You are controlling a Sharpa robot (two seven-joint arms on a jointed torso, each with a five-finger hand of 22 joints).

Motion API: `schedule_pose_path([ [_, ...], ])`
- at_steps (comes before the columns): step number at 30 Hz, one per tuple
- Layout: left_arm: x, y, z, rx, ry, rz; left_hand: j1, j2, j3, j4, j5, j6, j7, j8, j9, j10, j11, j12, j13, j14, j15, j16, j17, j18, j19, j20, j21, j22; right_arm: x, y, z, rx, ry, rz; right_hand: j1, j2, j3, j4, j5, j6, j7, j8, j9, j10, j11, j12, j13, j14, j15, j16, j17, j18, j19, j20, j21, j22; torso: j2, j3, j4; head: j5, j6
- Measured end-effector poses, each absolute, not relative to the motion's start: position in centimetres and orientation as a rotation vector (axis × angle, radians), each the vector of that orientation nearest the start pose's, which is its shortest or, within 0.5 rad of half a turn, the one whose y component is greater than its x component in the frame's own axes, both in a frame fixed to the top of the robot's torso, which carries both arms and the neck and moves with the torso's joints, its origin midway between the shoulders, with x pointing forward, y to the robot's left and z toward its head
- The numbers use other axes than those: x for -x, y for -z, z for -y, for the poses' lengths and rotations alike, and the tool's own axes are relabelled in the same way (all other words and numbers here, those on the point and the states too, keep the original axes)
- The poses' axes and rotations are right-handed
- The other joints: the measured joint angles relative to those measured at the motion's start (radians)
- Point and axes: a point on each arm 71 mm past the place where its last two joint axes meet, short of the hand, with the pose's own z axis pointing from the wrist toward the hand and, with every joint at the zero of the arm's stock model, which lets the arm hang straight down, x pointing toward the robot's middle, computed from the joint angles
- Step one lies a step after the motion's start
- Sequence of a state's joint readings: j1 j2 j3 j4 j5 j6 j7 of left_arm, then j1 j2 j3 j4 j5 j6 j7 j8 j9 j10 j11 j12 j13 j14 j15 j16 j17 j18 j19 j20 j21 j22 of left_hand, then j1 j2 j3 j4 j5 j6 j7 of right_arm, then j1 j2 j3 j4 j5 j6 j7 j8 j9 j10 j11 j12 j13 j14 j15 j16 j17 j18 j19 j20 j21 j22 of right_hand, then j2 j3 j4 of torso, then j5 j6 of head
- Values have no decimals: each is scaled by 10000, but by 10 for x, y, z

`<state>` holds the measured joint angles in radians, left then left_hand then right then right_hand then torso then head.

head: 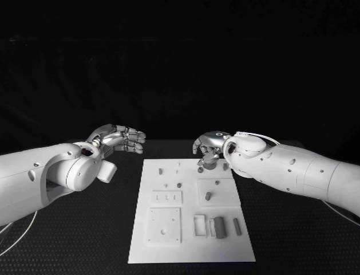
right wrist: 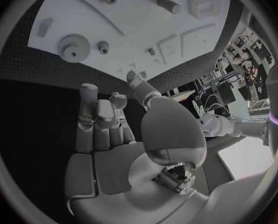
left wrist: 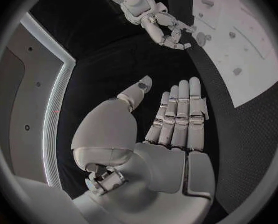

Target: Assemble the parts on the task board

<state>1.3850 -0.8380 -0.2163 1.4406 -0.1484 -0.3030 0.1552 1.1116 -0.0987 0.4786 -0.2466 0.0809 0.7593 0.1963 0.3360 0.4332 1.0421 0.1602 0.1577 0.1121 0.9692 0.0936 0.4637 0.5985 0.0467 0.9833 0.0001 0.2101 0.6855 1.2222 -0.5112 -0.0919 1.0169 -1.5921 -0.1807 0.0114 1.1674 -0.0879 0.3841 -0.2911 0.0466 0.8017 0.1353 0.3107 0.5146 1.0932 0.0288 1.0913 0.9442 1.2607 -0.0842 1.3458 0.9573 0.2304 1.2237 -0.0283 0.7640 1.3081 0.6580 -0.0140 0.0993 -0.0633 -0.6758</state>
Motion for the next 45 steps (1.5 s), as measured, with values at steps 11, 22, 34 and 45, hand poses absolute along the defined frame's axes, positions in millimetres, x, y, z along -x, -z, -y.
schedule_pose_path([
  [11, -512, 167, -233, 9737, 12414, -16628, 0, 0, 0, 0, 0, 0, 0, 0, 1, 0, 0, 0, 1, -1, -1, 0, 26, -11, 0, 0, 0, 8, -559, 240, 173, 4024, -4038, -17951, -57, -24, 109, 1, 0, -44, 44, -187, -1, -17, 14, 357, 351, 20, 33, 161, 31, -89, -95, -56, 323, -1, 286, -58, 160, -163, -11],
  [22, -512, 167, -236, 9770, 12368, -16599, -85, 3, 0, 0, 0, 0, 0, 0, -20, 0, 0, -3, 1, -5, -4, 0, 68, -28, 0, 0, 0, 18, -559, 242, 186, 3975, -3636, -18143, -157, -2, 165, -1, 0, -175, 175, -378, -77, -70, 68, 439, 436, 14, 65, 244, 40, -131, -147, -70, 457, -2, 465, -102, 238, -258, -84],
  [34, -512, 163, -239, 9741, 12353, -16537, -98, -7, 52, -52, 0, 0, 0, 0, -31, -1, 1, -38, 2, -6, -5, -37, 131, -84, -1, 1, 0, 38, -561, 244, 188, 3993, -3451, -18347, -249, 9, 224, 3, -1, -135, 133, -378, -76, -68, 68, 541, 493, 2, 77, 310, 39, -140, -162, -53, 612, -3, 607, -105, 233, -345, -42],
  [45, -511, 157, -237, 9638, 12446, -16506, -98, -7, 52, -52, 0, 0, 0, 0, -30, -2, 1, -38, 2, -6, -5, -38, 146, -90, -1, 1, 0, 37, -564, 246, 190, 3940, -3301, -18408, -408, 169, 330, 1, -1, -97, 92, -378, -75, -67, 68, 541, 520, -3, 82, 348, 39, -145, -215, -73, 670, -4, 736, -103, 306, -326, -43],
])
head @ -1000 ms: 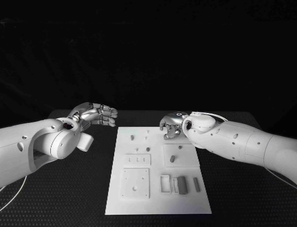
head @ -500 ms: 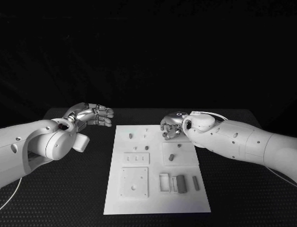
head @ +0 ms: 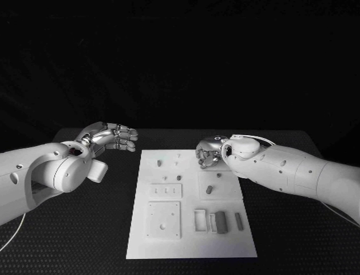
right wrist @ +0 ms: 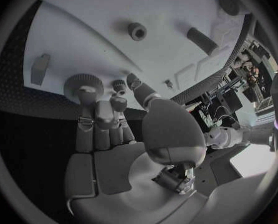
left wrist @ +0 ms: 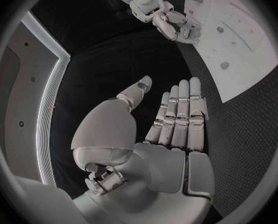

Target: Assemble the parts on the task board

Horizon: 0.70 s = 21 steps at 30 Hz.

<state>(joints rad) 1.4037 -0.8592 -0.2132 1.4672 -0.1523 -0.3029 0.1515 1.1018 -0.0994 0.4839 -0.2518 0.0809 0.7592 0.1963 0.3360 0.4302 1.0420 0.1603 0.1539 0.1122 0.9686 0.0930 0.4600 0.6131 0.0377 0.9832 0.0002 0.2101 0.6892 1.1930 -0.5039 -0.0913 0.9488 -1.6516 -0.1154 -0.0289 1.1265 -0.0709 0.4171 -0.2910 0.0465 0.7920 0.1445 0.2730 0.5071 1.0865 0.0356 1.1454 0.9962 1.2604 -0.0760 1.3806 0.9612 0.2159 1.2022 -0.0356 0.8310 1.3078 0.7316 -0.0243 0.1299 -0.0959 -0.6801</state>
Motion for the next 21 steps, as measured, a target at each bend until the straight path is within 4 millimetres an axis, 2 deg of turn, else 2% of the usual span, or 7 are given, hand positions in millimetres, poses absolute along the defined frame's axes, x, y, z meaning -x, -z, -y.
schedule_pose_path([
  [9, -513, 157, -234, 9582, 12443, -16541, 0, 0, 0, 0, 0, 0, 0, 0, -8, 0, 0, -42, 0, 0, 0, -39, 43, -6, 0, 0, 0, 18, -566, 243, 193, 3891, -3252, -18354, 24, 85, 28, -28, 0, 41, -33, 9, 44, 38, -37, 39, 10, -8, 8, 1, -1, 0, -1, 2, 67, -1, 87, 0, 12, 26, -32],
  [13, -515, 157, -232, 9551, 12448, -16562, -17, 17, 0, 0, 0, 0, 0, -41, -15, -1, 1, -42, -9, 34, 34, -39, 63, -57, 36, -36, 0, 22, -567, 241, 192, 3887, -3271, -18314, 57, 133, 55, 0, 0, 149, -92, 37, 48, 93, -89, 79, 32, 57, -57, 80, -1, 0, 0, 3, 141, -1, 121, -4, 6, 22, -22],
  [17, -515, 158, -231, 9544, 12453, -16585, -47, 48, 0, 0, 0, 0, 0, -41, -15, -1, 1, -42, -9, 35, 35, -79, 81, 25, 36, -36, 0, 31, -567, 240, 192, 3881, -3270, -18290, 0, 189, 105, 5, 0, 237, -122, 41, 64, 114, -109, 79, 31, 59, -58, 92, -1, 0, 22, -17, 185, -1, 142, -6, 18, 3, -14],
  [21, -515, 158, -232, 9556, 12439, -16581, -47, 48, 0, 0, 0, 0, 0, -41, -24, -1, 1, -42, -8, 35, 35, -79, 93, 67, 36, -36, 0, 31, -567, 239, 193, 3875, -3267, -18276, -45, 354, 131, 13, 0, 332, -212, 105, 107, 163, -91, 79, 31, 66, -64, 94, -15, -1, 39, -38, 231, -1, 160, -6, 31, -17, -23],
])
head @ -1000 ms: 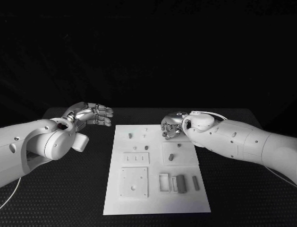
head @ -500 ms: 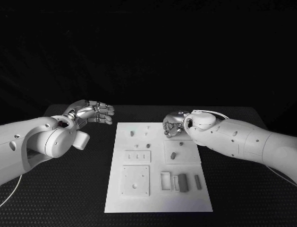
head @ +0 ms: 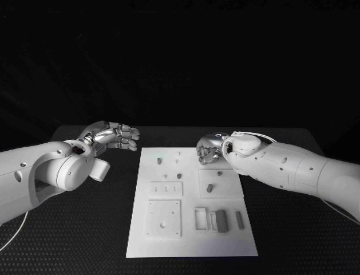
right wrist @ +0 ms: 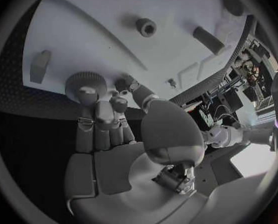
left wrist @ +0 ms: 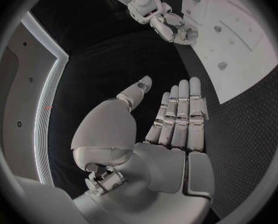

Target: Assemble the parts on the task board

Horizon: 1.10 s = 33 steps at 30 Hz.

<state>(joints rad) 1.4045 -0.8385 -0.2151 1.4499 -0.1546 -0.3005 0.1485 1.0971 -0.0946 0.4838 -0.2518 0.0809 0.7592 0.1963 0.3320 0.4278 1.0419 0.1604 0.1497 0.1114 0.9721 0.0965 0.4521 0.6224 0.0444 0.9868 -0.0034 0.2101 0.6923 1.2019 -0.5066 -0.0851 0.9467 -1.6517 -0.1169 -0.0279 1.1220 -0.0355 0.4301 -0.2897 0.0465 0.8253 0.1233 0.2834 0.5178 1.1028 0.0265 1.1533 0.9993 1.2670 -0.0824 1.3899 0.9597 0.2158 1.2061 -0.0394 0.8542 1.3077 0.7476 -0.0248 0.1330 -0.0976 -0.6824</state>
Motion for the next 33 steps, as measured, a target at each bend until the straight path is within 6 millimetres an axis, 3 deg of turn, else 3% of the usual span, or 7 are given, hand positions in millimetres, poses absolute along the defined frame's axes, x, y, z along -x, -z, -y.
schedule_pose_path([
  [6, -515, 158, -234, 9578, 12404, -16564, -16, -16, 0, 0, 0, 0, 0, 0, 0, 0, 0, 0, 0, 0, 0, 0, 1, -1, 0, 0, 0, 0, -568, 238, 193, 3865, -3272, -18247, -30, 303, 96, -7, 0, 214, -147, 110, 0, 55, -54, 0, 11, 46, -46, 40, -13, -1, -4, -7, 42, 0, 31, -1, 5, -22, -3],
  [10, -515, 158, -234, 9580, 12403, -16569, -40, -40, 0, 0, 0, 0, 0, 0, 0, 0, 0, 0, 1, 0, 0, 0, 10, -3, 0, 1, 0, -1, -568, 237, 193, 3863, -3290, -18226, 22, 356, 417, 17, 0, 429, -281, 256, 88, 137, -132, 0, 12, 92, -89, 40, -32, 0, -20, -22, 98, 0, 48, -1, 6, -33, -5],
  [19, -515, 158, -235, 9597, 12384, -16568, -40, -40, 0, 0, -44, 0, 0, 0, 1, 0, 0, -37, 1, 0, 0, 0, 27, -11, -1, 1, 0, 8, -567, 236, 193, 3827, -3269, -18060, -258, 76, 1071, 56, 0, 628, -378, 281, 206, 198, -160, 0, 16, 102, -175, 76, -80, 4, -37, -38, 137, -1, 78, 0, 12, -48, 27],
  [33, -515, 158, -236, 9601, 12381, -16577, -40, -40, 0, 0, -44, 0, 0, 0, -7, 0, 0, -37, 2, -1, -1, -37, 47, -63, -1, 1, 0, 16, -561, 237, 189, 3809, -3242, -17486, -351, 62, 1357, 43, -1, 748, -424, 334, 268, 270, -229, -1, 21, 135, -208, 75, -113, 4, 0, -72, 188, -1, 115, 0, 13, -45, 105],
])
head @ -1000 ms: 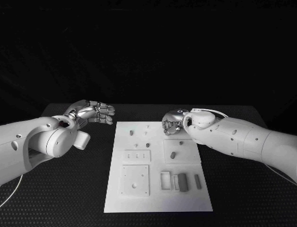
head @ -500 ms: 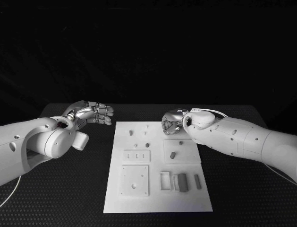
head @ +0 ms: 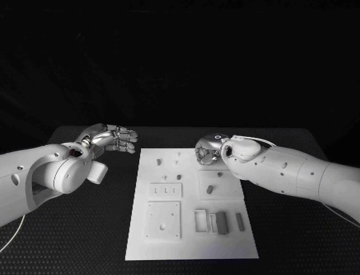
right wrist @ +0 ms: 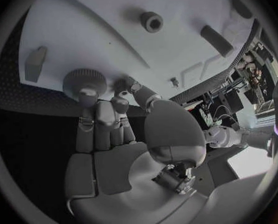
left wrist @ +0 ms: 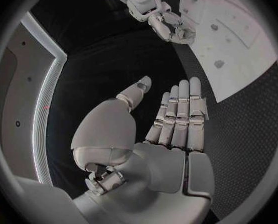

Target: Assemble the parts on the task board

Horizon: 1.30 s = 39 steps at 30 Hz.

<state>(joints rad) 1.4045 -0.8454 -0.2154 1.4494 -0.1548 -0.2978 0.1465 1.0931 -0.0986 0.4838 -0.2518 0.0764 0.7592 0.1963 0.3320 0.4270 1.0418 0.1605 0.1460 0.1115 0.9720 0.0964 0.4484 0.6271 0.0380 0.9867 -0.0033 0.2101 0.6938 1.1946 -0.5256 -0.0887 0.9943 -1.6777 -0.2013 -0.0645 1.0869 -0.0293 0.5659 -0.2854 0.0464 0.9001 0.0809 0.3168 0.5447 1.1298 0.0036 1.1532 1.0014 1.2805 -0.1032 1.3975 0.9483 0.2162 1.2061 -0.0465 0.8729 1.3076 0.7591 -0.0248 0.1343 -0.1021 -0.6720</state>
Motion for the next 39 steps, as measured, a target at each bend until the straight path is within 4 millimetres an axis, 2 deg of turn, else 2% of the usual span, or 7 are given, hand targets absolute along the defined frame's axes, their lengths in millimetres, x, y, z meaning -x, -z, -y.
schedule_pose_path([
  [5, -515, 158, -236, 9604, 12376, -16574, 0, 0, 0, 0, 0, 0, 0, 0, 0, 0, 0, 0, 0, 0, 0, 0, 6, -3, 0, 0, 0, 0, -555, 236, 181, 3943, -3371, -17122, 0, 0, 29, -29, 0, 4, 1, -5, 43, 36, -36, 0, -1, 20, -19, 6, 0, 0, 42, -40, 42, 0, 8, 0, 6, 3, 35],
  [16, -514, 158, -237, 9613, 12370, -16570, 0, 0, 0, 0, 0, 0, 0, 0, 1, 0, 0, 0, 0, 0, 0, 0, 15, -13, 0, 0, 0, 8, -551, 221, 154, 4138, -3714, -16125, -39, -39, 141, -30, 0, 33, 5, -24, 54, 90, -58, 0, -1, 79, -71, 80, 43, -2, 116, -95, 81, -1, 26, -15, 19, 8, 73],
  [30, -515, 158, -231, 9548, 12446, -16620, 1, 0, 0, 0, 0, 0, 0, 0, 2, 34, 34, 0, 1, 0, 0, 0, 34, -61, 0, 0, 0, 7, -556, 217, 126, 4142, -3848, -15703, -38, -40, 167, -3, 0, 43, 15, -31, 64, 107, -71, 0, -2, 93, -58, 80, 54, -2, 127, -85, 81, -1, 42, -25, 25, 1, 137],
  [35, -515, 158, -231, 9539, 12472, -16628, 1, 0, 0, 0, 0, 0, 0, 0, 2, 34, 34, 0, 1, -1, 0, -1, 45, 59, -1, 1, 0, 15, -559, 218, 119, 4124, -3803, -15687, -38, -40, 167, -2, 0, 43, 15, -32, 63, 107, -71, 0, -3, 94, -57, 80, 51, -2, 131, -81, 81, -1, 48, -21, 45, 7, 139],
  [39, -514, 157, -230, 9522, 12498, -16625, 0, 0, 27, -27, 0, 0, 0, 0, -7, 34, 34, 0, 1, -1, 0, -39, 53, 61, -1, 1, 0, 14, -561, 218, 116, 4113, -3715, -15677, -38, -40, 167, -2, 0, 43, 15, -33, 62, 108, -71, -40, -3, 95, -56, 80, 50, -2, 144, -68, 81, -1, 62, -24, 58, 18, 153],
])
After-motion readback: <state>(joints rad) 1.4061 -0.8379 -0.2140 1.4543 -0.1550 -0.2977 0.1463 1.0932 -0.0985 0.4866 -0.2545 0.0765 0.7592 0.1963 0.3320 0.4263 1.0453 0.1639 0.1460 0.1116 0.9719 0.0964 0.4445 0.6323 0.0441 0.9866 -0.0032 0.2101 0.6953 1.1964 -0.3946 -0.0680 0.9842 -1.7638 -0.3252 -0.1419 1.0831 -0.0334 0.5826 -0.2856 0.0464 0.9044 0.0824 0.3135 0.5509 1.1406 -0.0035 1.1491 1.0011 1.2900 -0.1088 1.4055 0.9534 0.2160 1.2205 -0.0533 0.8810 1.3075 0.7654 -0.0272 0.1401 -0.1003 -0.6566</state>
